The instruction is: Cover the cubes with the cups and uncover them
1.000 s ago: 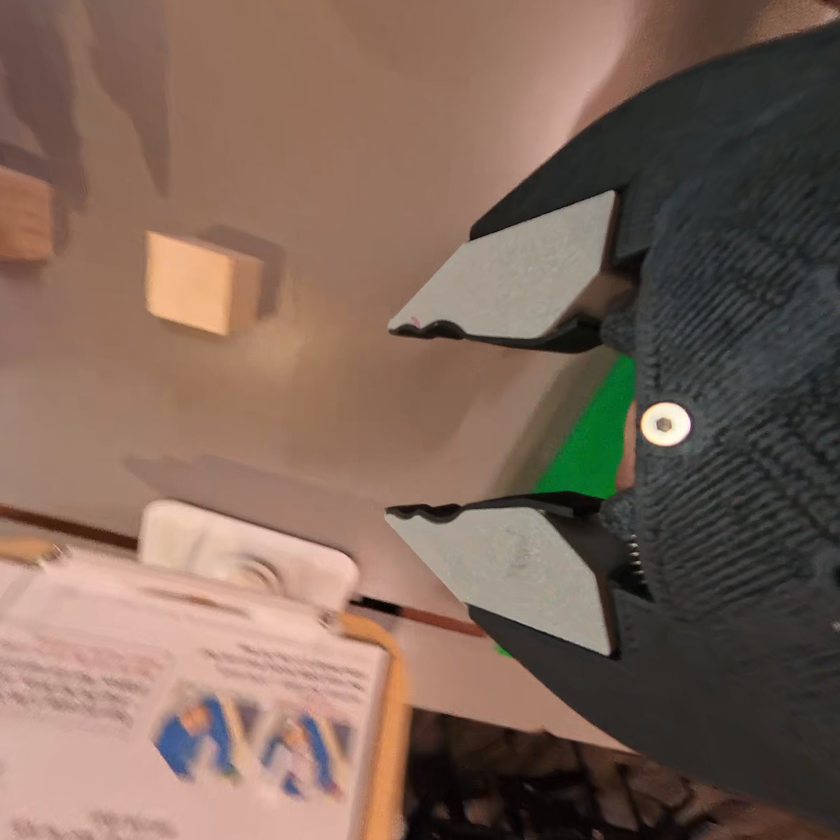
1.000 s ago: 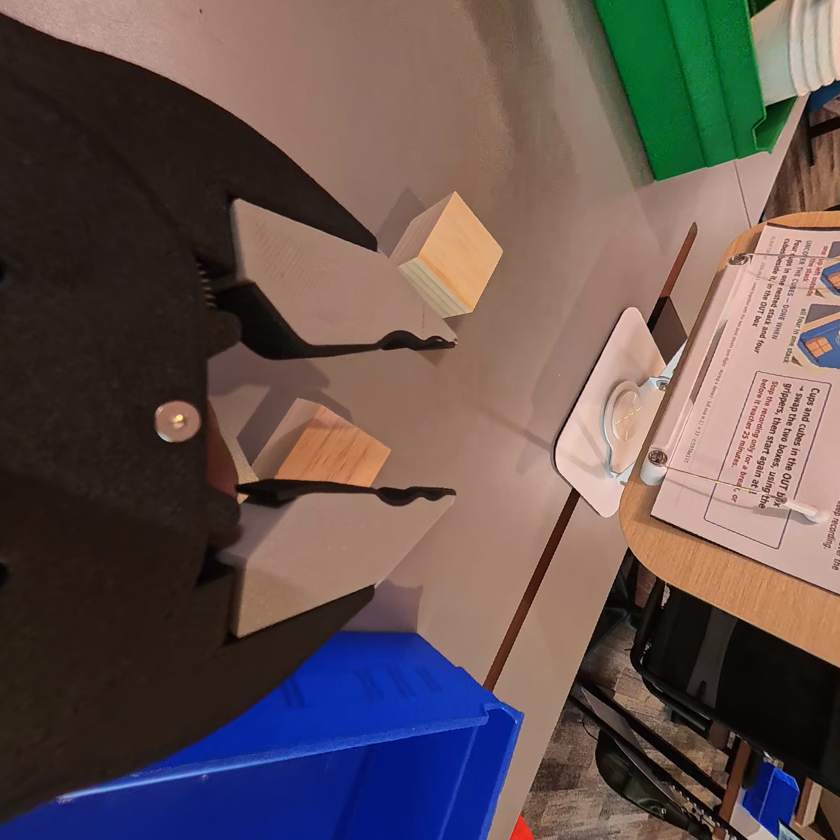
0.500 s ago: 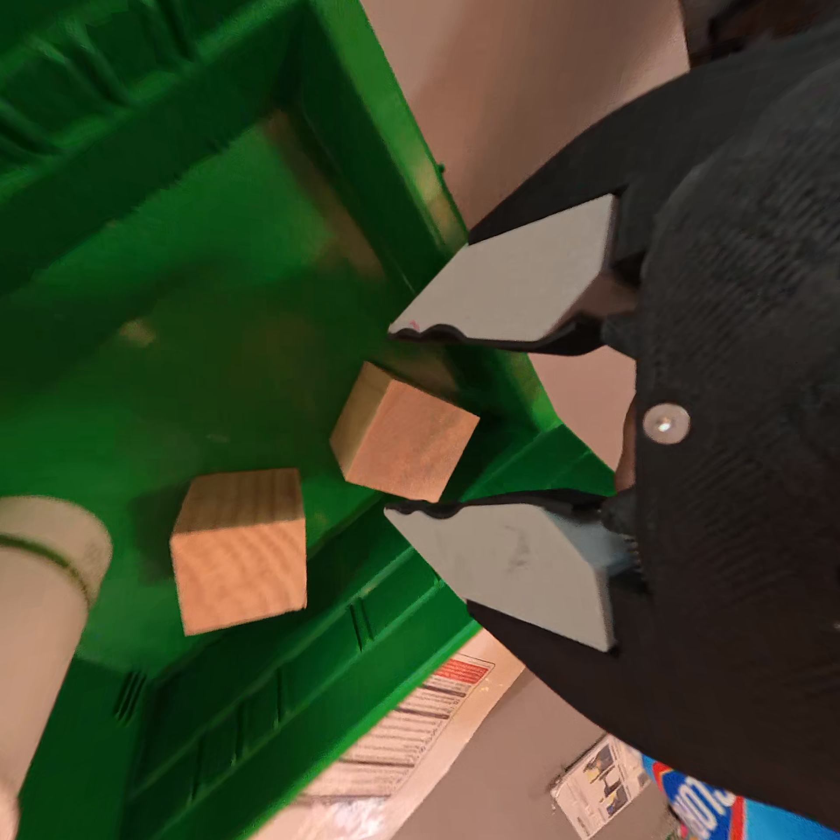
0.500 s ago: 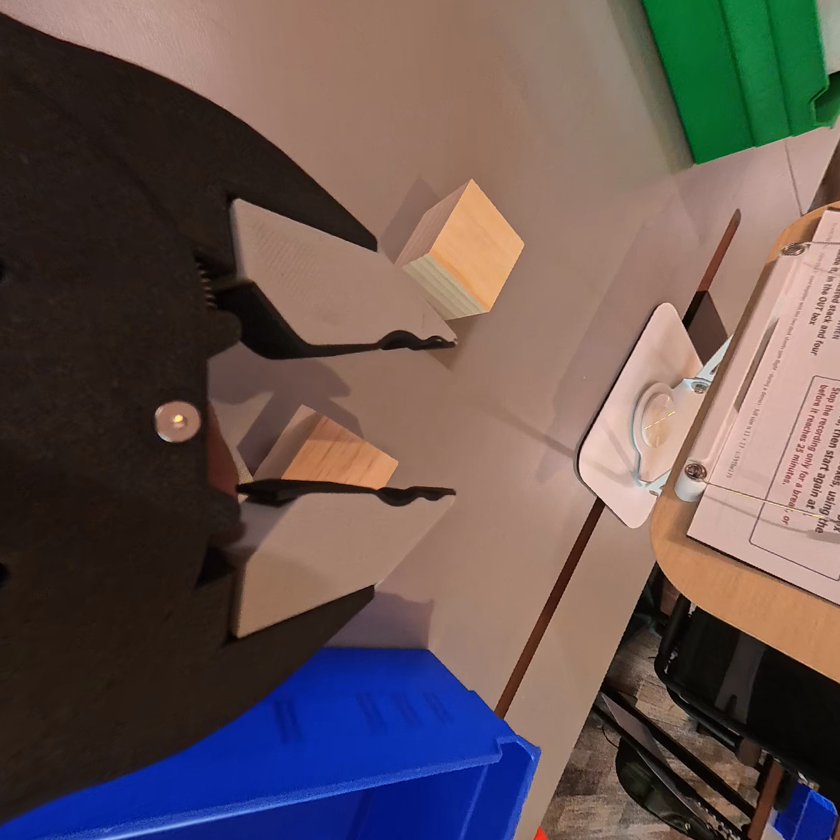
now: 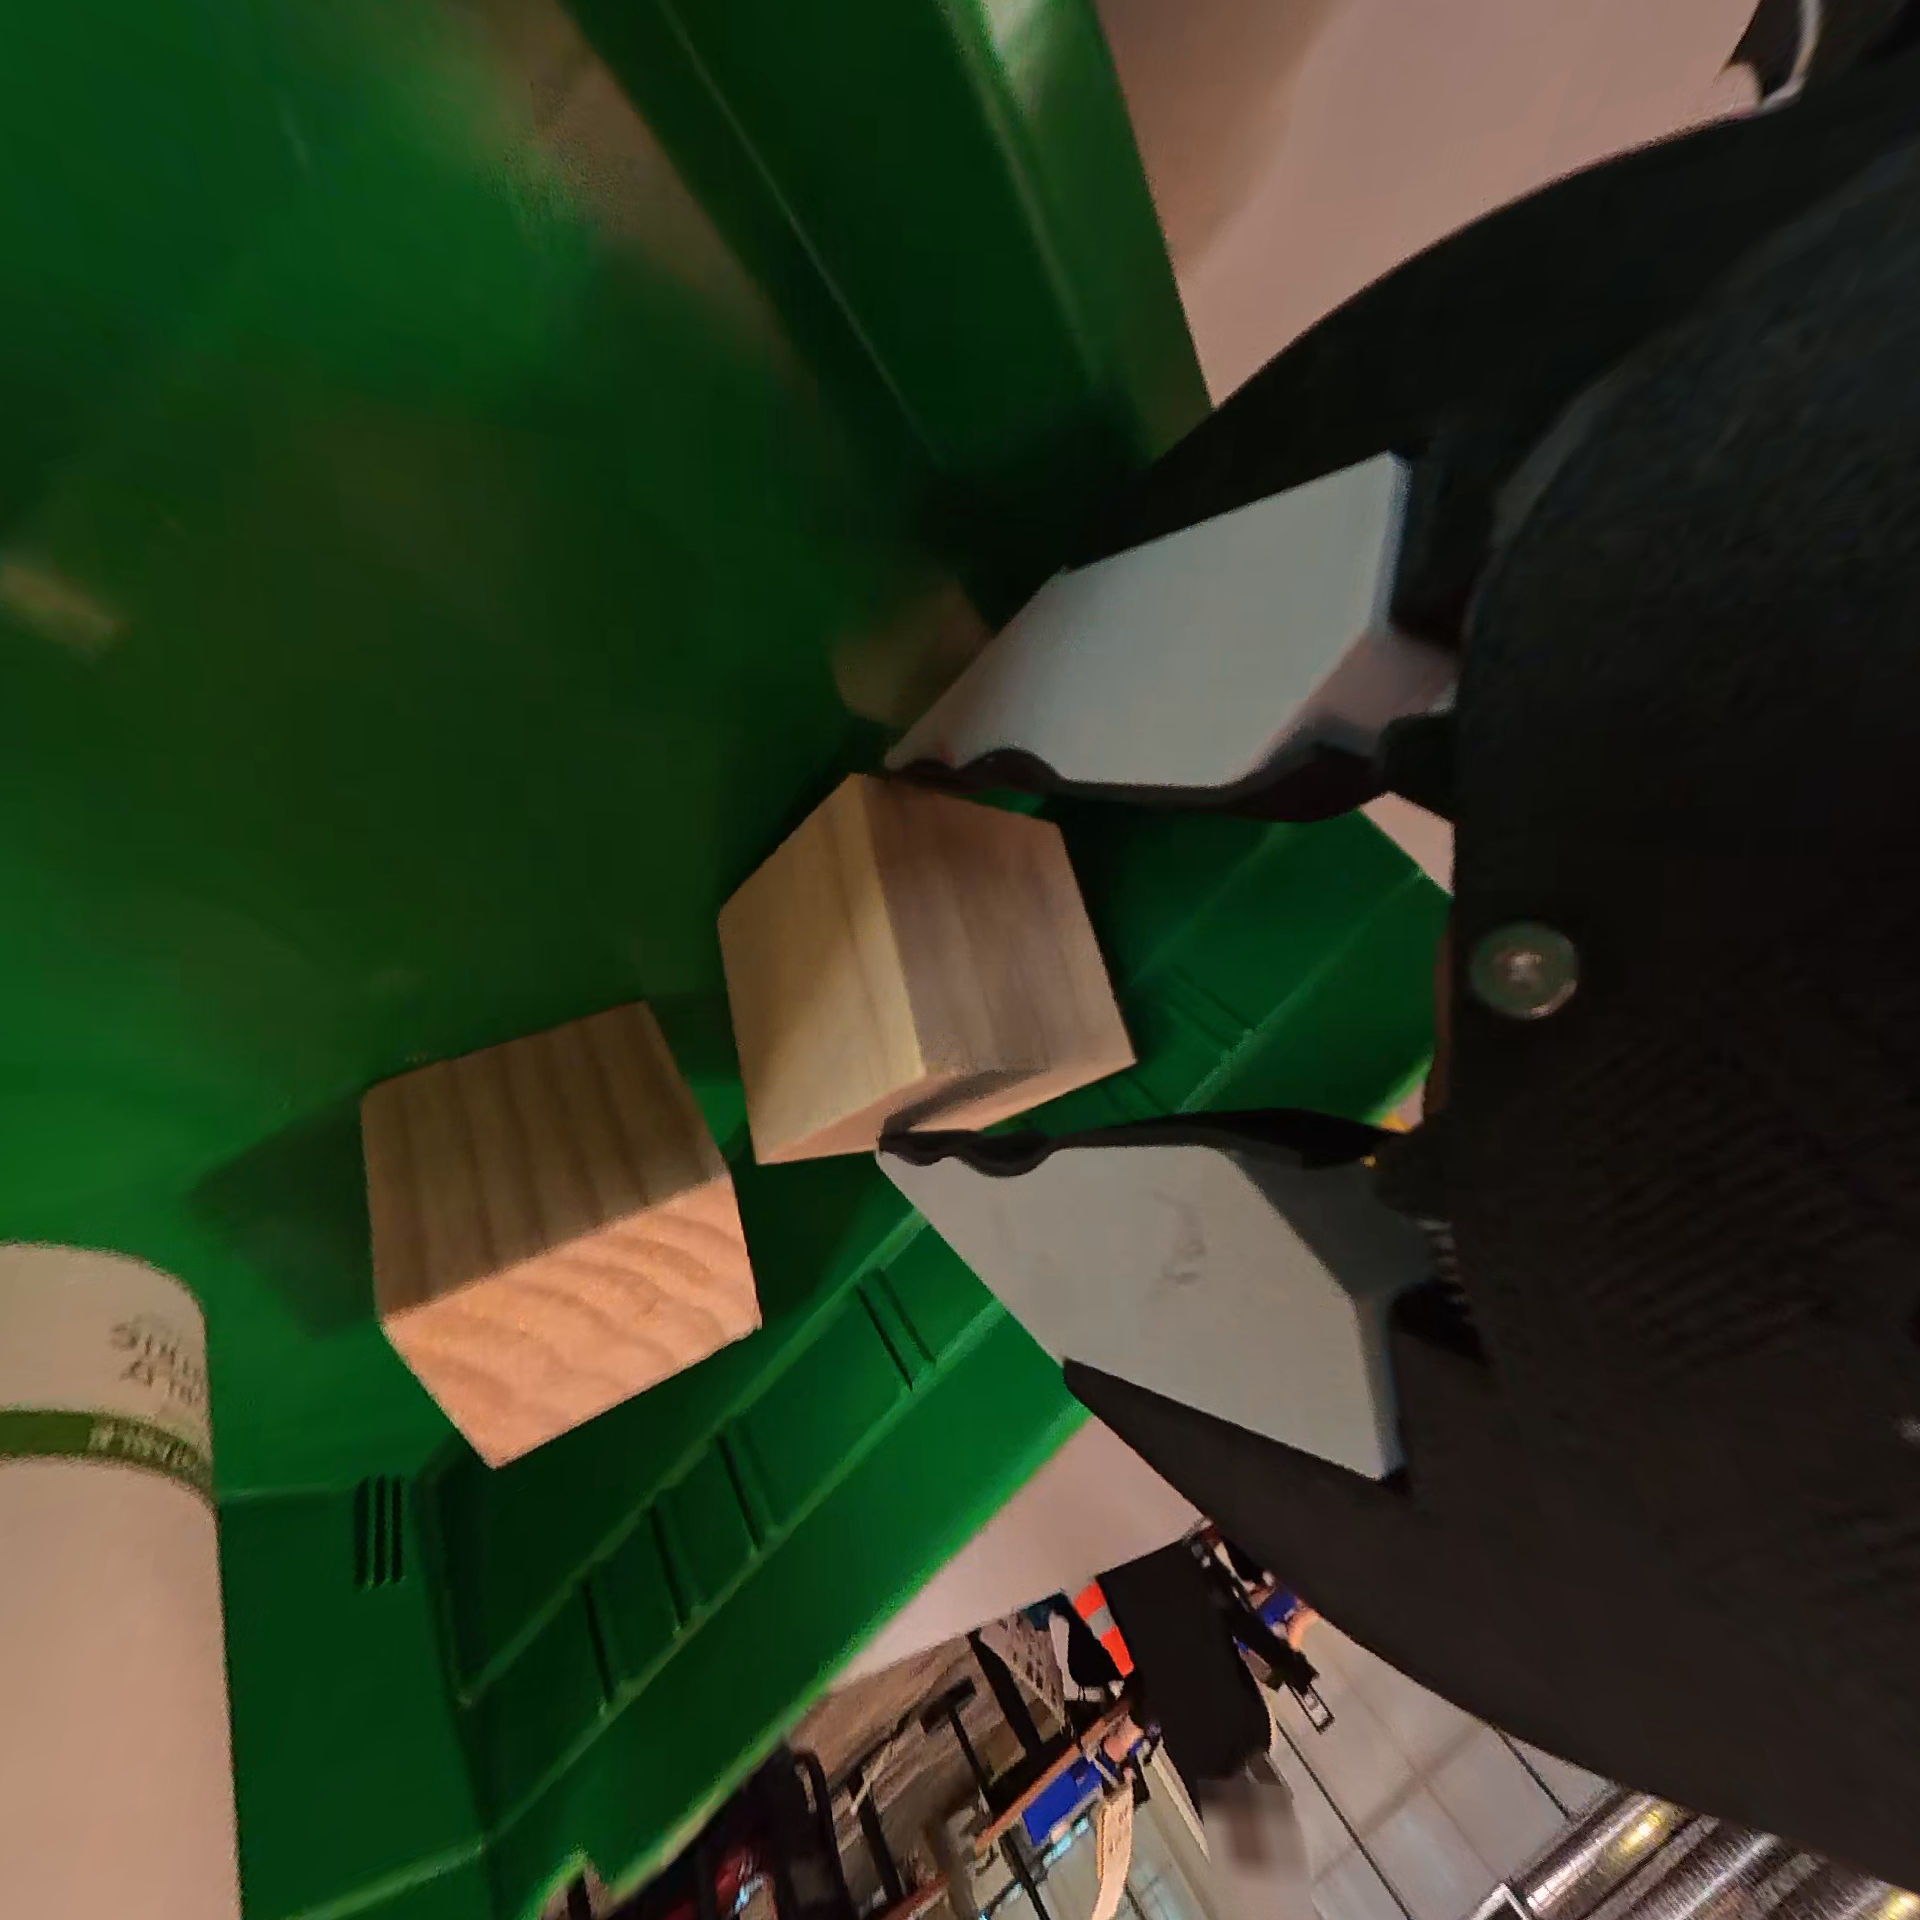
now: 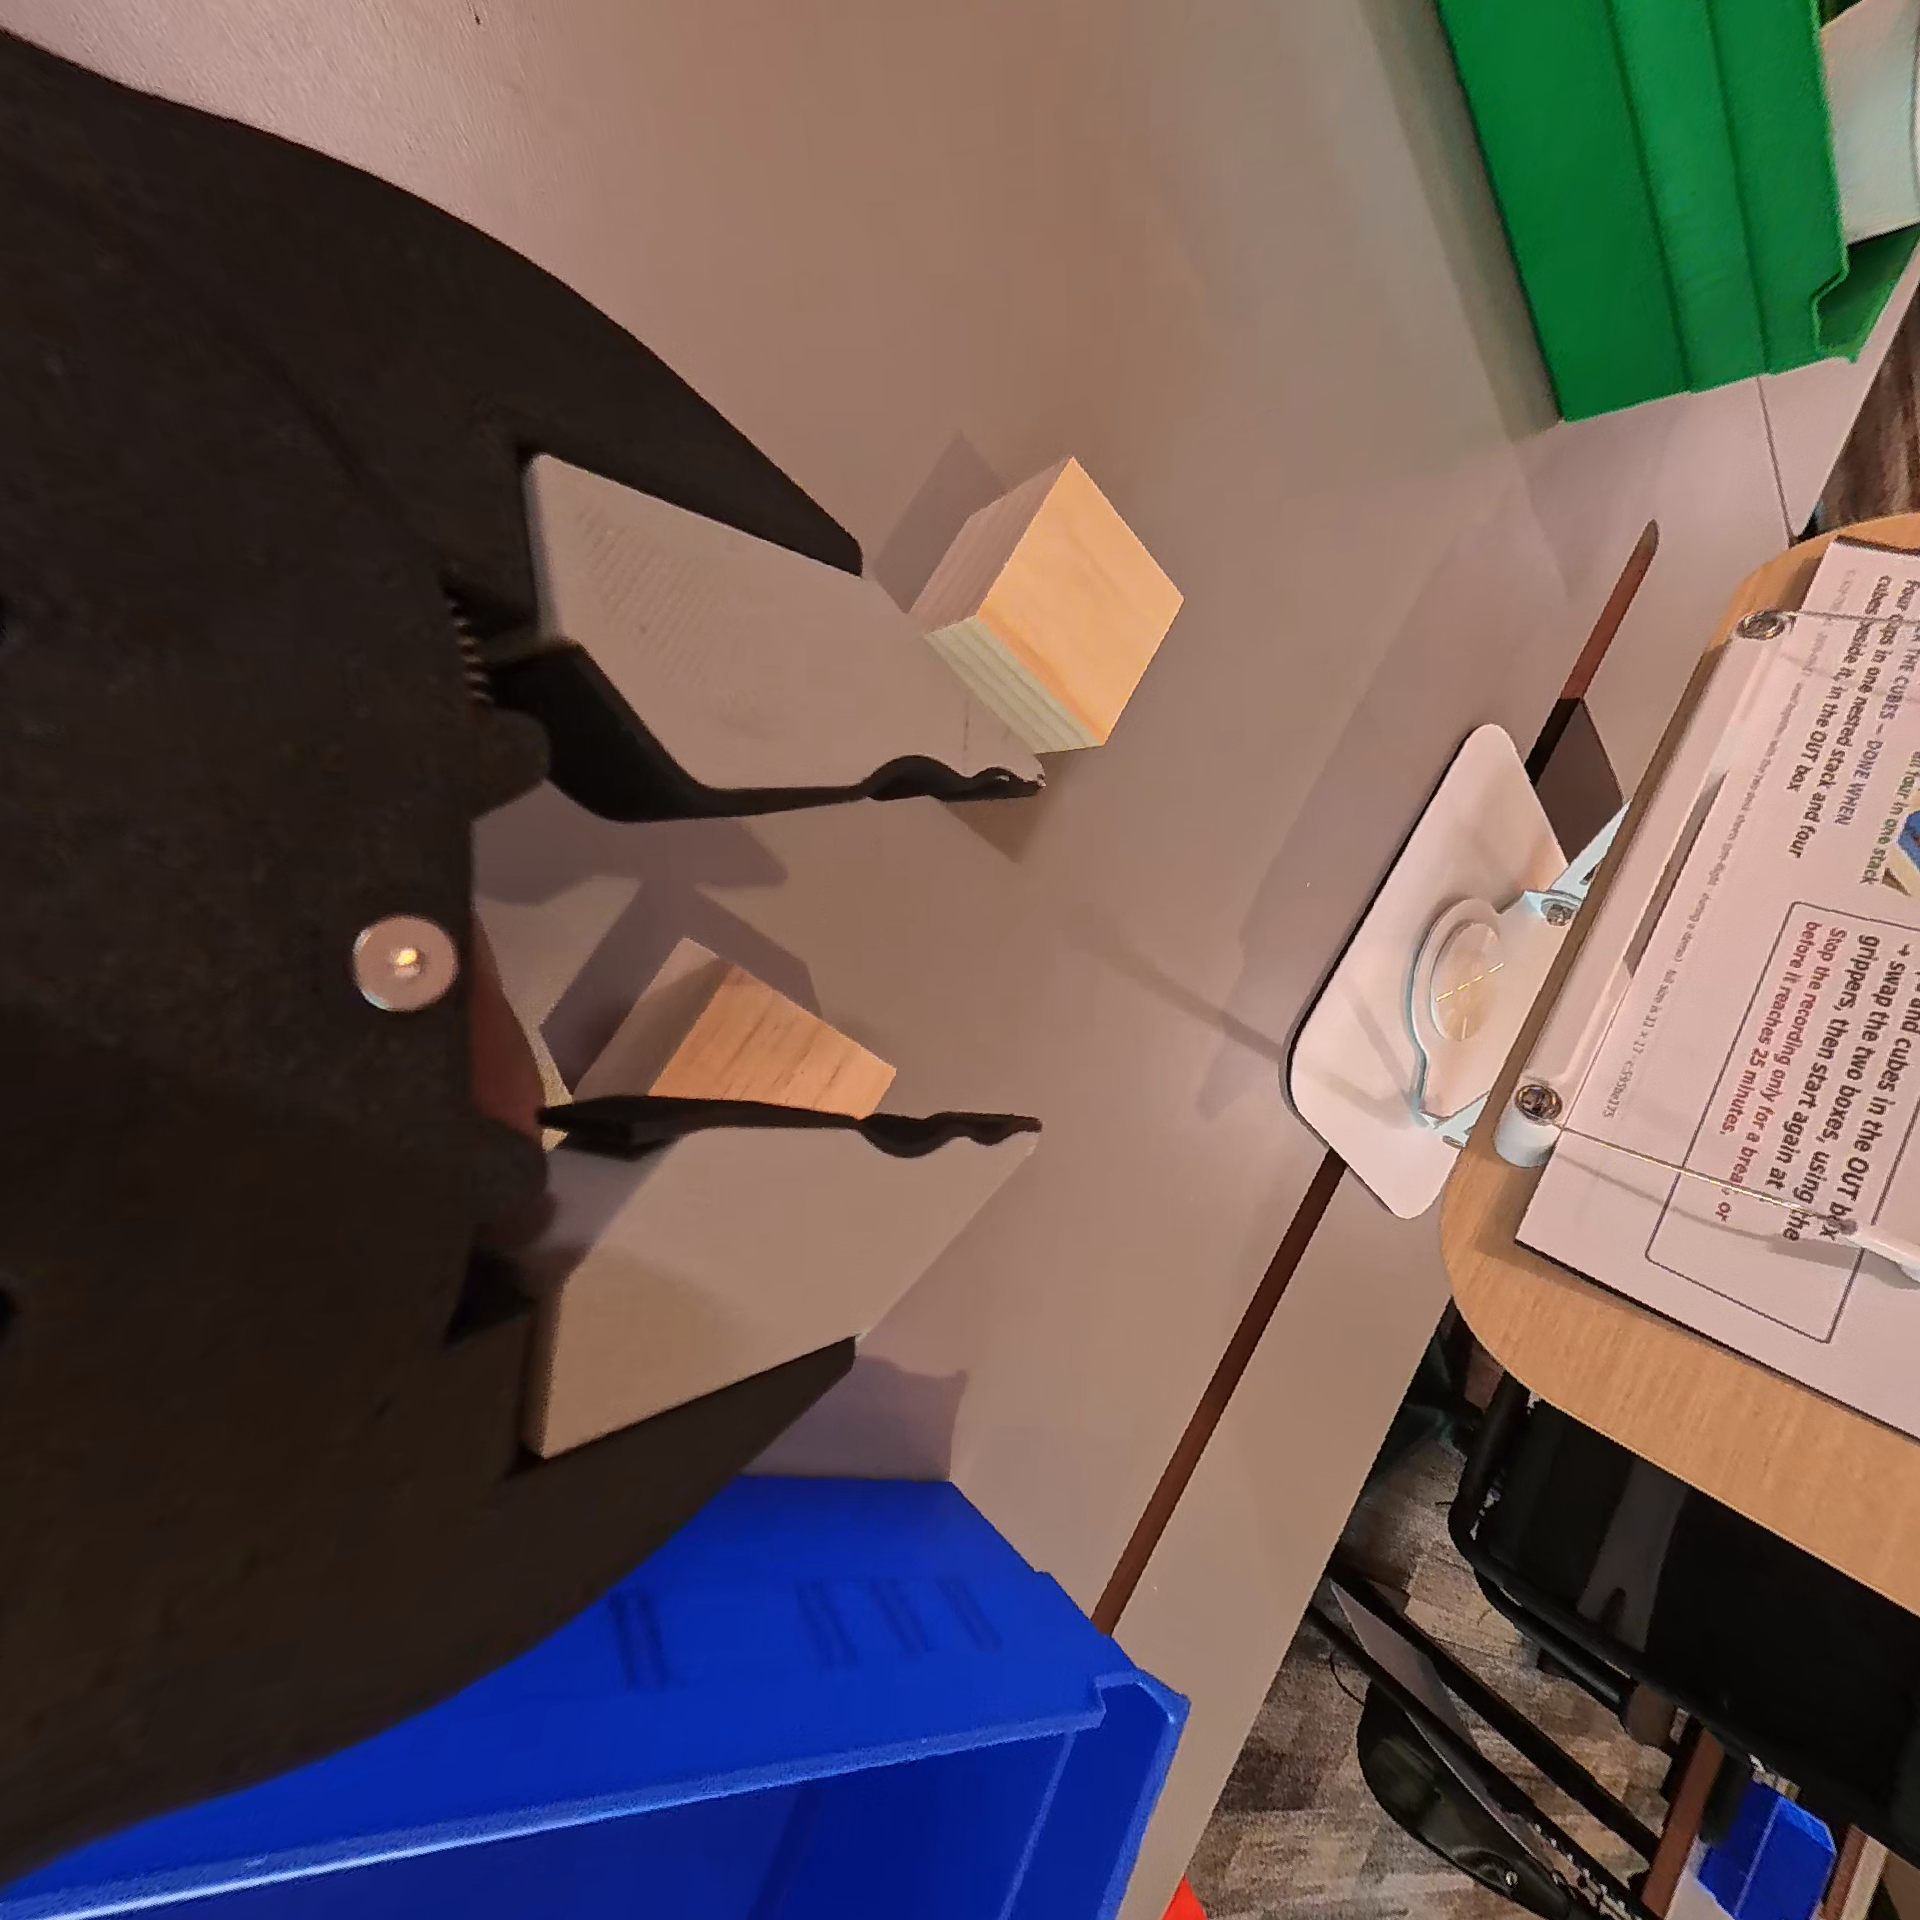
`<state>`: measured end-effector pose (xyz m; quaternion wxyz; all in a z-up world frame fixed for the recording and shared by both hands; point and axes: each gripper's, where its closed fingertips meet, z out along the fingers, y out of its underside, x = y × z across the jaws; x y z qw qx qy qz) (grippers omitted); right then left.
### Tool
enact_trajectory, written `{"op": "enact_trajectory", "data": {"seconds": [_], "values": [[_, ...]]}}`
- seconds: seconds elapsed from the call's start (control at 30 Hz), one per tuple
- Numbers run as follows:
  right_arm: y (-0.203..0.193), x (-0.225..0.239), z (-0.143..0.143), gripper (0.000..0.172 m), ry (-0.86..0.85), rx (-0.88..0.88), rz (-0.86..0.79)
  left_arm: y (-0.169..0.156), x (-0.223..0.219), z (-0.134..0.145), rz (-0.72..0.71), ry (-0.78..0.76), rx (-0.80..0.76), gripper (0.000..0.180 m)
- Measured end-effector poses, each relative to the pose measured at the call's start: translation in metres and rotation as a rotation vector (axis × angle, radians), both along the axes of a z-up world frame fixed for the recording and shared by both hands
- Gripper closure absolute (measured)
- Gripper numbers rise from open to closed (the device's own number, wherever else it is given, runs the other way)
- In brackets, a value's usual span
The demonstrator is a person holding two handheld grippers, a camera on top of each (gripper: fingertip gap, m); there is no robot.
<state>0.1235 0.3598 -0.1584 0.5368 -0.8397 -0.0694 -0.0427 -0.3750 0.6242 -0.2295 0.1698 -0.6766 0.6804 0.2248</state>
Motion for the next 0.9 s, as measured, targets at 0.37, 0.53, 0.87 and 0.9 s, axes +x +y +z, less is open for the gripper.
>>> {"op": "enact_trajectory", "data": {"seconds": [0.37, 0.53, 0.87, 0.9], "values": [[-0.002, -0.002, 0.002, 0.114, 0.001, 0.008, 0.006, -0.013, 0.033, 0.103, -0.129, -0.105, 0.241, 0.118], [0.0, -0.001, -0.001, 0.114, 0.001, -0.002, 0.003, -0.07, 0.09, 0.149, -0.289, -0.245, 0.195, 0.118], [0.0, -0.002, -0.005, 0.115, -0.008, -0.013, 0.002, -0.166, 0.226, 0.077, -0.589, -0.044, -0.148, 0.119], [0.0, -0.001, -0.004, 0.115, -0.008, -0.012, 0.003, -0.171, 0.235, 0.061, -0.59, -0.013, -0.195, 0.118]]}}
